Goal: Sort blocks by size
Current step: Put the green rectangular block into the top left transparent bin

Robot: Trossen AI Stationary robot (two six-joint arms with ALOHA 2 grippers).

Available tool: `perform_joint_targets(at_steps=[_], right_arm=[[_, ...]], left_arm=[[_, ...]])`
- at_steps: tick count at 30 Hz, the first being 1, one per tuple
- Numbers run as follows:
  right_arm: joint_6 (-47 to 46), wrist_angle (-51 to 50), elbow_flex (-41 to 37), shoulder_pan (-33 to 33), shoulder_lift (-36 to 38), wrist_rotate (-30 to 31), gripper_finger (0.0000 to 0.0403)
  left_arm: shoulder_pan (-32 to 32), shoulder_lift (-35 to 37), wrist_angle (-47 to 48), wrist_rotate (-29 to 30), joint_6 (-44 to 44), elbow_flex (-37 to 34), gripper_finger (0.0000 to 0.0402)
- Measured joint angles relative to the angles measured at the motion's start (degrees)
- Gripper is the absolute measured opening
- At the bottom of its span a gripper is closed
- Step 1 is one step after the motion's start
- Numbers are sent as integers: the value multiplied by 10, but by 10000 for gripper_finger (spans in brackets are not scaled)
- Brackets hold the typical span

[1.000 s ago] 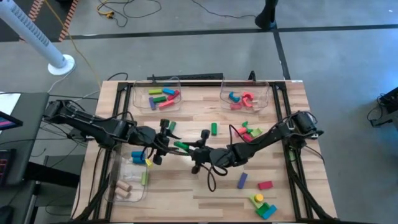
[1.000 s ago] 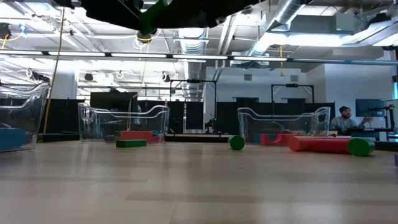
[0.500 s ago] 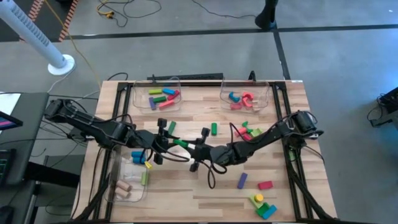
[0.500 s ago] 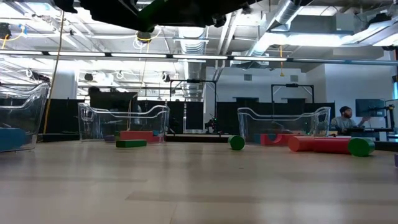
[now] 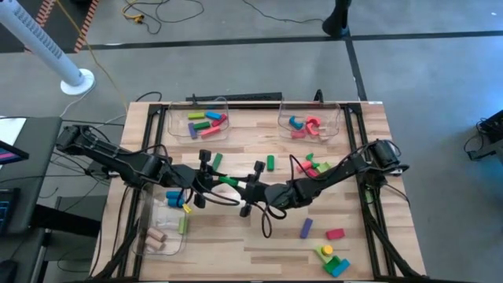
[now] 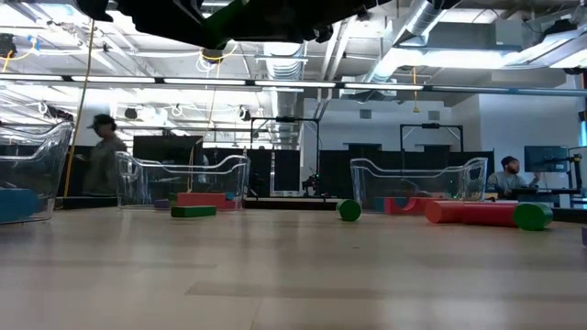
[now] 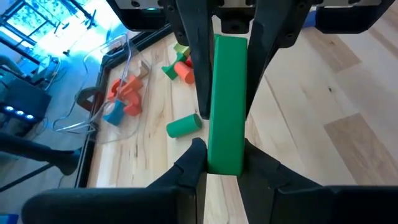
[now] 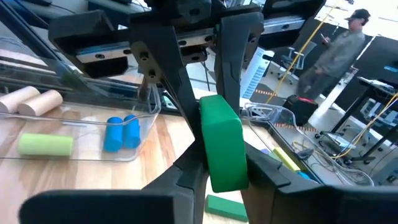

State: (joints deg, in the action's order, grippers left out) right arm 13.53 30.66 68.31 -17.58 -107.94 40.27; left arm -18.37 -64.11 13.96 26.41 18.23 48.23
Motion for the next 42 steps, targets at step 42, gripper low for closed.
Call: perform_joint_targets(at_steps=[42], right_arm=[[-117,-235,0,-82,0,169,183]], left_arm=[[700,-120,299,-278,54,46,63]])
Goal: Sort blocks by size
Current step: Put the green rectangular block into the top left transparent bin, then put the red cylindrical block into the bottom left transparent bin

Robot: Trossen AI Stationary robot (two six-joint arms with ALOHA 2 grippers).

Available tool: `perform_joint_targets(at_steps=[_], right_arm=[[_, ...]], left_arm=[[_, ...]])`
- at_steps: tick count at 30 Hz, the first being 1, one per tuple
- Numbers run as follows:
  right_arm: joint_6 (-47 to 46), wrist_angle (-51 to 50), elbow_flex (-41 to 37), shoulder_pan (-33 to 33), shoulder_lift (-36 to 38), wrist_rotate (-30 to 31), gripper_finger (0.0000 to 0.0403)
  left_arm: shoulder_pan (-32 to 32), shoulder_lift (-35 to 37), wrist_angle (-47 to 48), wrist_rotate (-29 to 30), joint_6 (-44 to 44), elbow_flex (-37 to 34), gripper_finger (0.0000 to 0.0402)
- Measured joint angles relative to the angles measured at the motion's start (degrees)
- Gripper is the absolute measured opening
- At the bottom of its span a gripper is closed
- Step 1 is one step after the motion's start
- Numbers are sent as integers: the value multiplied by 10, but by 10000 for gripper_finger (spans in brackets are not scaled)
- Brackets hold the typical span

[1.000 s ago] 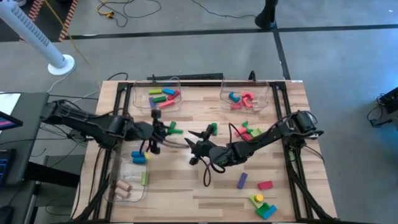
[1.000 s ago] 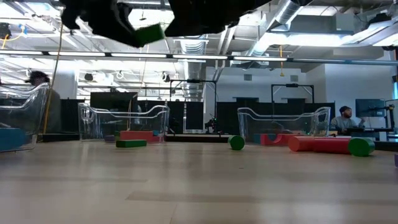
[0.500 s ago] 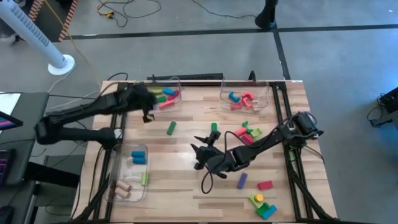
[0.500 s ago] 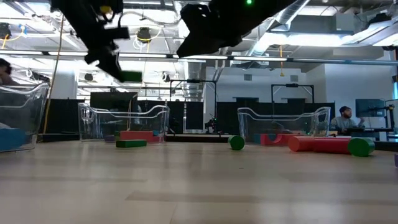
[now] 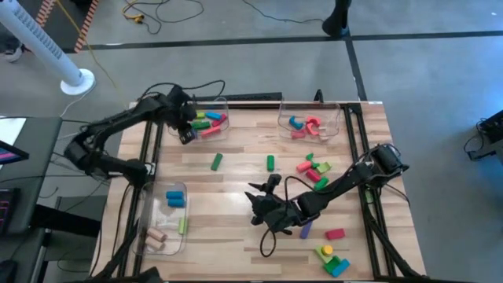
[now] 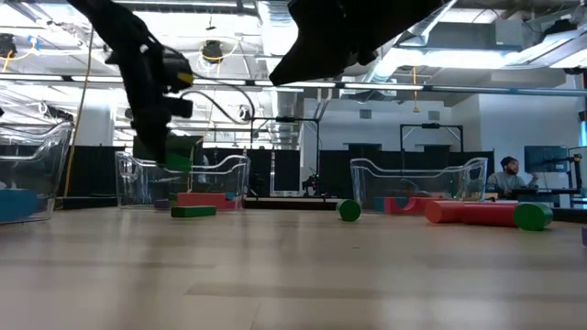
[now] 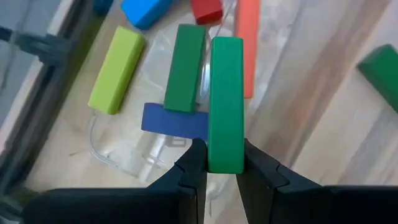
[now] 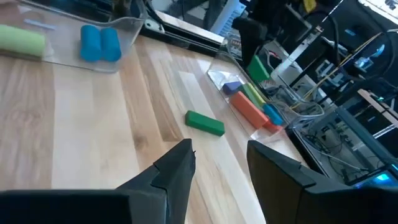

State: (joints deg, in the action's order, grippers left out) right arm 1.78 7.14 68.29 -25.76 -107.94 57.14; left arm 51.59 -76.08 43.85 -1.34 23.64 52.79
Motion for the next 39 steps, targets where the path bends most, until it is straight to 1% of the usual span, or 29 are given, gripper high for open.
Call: perform_joint_targets(at_steps=[4,9,12,20,22,25,30,33,39], right_arm=[[-1,-9,0,-5,0,0,179],[-3,-18,0,-6,0,0,175],[-3,-21,0,-5,0,0,175],[-3,-21,0,-5,0,0,175],[-4,-21,0,-5,0,0,175],[-5,-21,0,-5,0,0,175],[-5,-20,0,-5,0,0,175],[-4,-21,0,-5,0,0,175],[-4,-26,0,-6,0,7,175]], left_arm=[[7,-37,-1,0,-3,8,63],[10,-46,-6,3,-3,8,72],[10,-36,-15,14,-6,8,96],[10,4,-18,55,-7,8,182],[10,20,-24,57,-8,8,193],[10,51,-29,56,-9,8,198],[5,104,-33,23,-26,8,198],[-9,133,-33,-4,-39,8,198],[-73,173,-28,-59,-70,8,198]])
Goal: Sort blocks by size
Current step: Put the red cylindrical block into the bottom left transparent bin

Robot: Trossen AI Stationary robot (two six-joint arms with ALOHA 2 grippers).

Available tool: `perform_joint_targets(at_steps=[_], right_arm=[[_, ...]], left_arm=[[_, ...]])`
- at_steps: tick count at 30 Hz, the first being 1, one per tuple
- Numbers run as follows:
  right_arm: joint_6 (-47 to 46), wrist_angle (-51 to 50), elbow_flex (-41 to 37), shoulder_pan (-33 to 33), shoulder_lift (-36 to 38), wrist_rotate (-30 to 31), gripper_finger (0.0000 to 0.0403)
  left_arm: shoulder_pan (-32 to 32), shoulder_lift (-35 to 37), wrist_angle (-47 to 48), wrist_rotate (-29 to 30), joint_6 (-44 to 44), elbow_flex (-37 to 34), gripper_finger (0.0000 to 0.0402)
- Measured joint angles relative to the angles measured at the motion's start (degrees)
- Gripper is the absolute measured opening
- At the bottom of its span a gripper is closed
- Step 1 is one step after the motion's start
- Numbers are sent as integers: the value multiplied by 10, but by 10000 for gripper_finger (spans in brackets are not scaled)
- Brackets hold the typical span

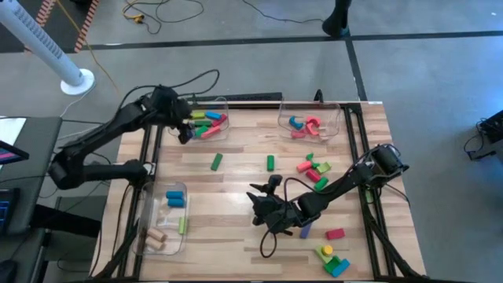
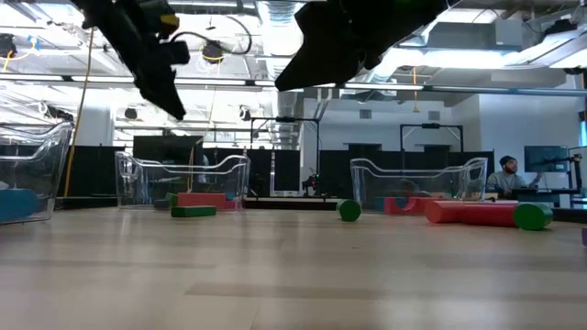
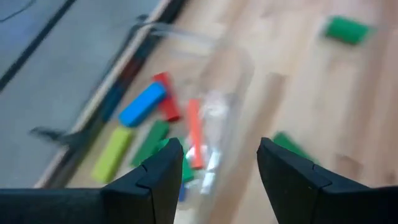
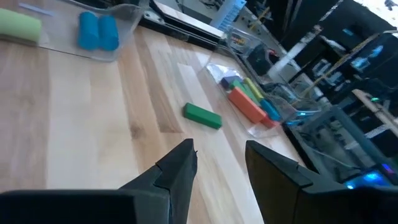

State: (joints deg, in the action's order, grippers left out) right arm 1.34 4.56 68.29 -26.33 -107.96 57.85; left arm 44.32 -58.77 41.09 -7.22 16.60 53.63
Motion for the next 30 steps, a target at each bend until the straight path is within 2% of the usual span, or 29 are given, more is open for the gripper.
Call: perform_joint_targets(at_steps=[4,7,13,17,21,24,26,30], right_arm=[[-4,-27,0,-7,2,25,175],[-55,-86,-1,-10,18,31,175],[-264,-327,-1,-10,72,33,175],[-421,-506,-1,-10,110,25,175],[-518,-642,-1,-3,140,-45,175],[-567,-719,-1,15,158,-136,175],[-590,-747,-6,26,169,-198,175],[-601,-754,-39,49,193,-282,175]], left_arm=[[-68,10,3,-13,-18,-3,198],[-125,11,6,-14,-30,-11,198],[-247,11,-3,-15,-46,-34,198],[-327,11,-54,-14,-66,-52,198],[-398,7,-133,-14,-75,-80,198],[-440,4,-198,-13,-84,-105,198],[-461,-2,-251,-13,-89,-122,198],[-492,-17,-355,-11,-94,-164,198]])
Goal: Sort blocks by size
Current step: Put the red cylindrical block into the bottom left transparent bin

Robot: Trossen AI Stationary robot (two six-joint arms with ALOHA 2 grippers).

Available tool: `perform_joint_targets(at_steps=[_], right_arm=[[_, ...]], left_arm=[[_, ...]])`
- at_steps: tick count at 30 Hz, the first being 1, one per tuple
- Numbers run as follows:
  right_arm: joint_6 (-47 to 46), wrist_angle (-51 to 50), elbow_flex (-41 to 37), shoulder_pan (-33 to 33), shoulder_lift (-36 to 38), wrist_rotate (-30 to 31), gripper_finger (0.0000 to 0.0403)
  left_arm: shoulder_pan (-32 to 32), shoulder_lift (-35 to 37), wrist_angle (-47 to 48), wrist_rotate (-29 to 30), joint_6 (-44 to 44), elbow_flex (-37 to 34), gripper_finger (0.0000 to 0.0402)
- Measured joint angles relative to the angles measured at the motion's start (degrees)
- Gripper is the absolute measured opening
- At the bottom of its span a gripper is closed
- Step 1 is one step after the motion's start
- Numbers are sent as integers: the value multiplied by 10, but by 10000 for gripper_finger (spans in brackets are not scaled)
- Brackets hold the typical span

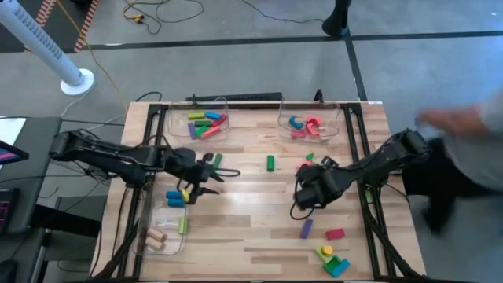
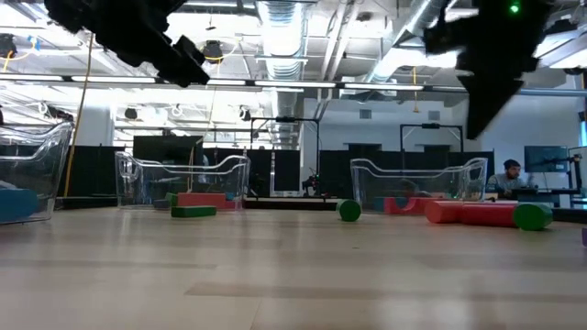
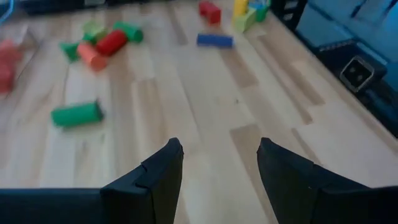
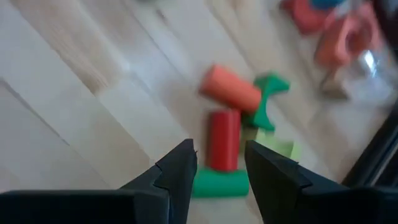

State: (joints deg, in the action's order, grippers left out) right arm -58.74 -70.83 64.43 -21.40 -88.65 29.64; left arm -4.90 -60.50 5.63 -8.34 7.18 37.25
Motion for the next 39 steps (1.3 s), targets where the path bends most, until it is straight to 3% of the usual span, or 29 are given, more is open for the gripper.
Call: perform_joint_targets(at_steps=[6,20,27,39], right_arm=[[0,10,-53,53,24,-69,175],[123,168,-167,185,64,-157,185],[136,215,-201,200,64,-180,211],[137,299,-253,195,48,-209,192]], left_arm=[[-27,-55,-124,0,-4,-36,197],[-61,-166,-218,-1,-9,-36,197],[-65,-175,-230,-1,-9,-36,197],[-66,-175,-238,-1,-10,-36,197]])
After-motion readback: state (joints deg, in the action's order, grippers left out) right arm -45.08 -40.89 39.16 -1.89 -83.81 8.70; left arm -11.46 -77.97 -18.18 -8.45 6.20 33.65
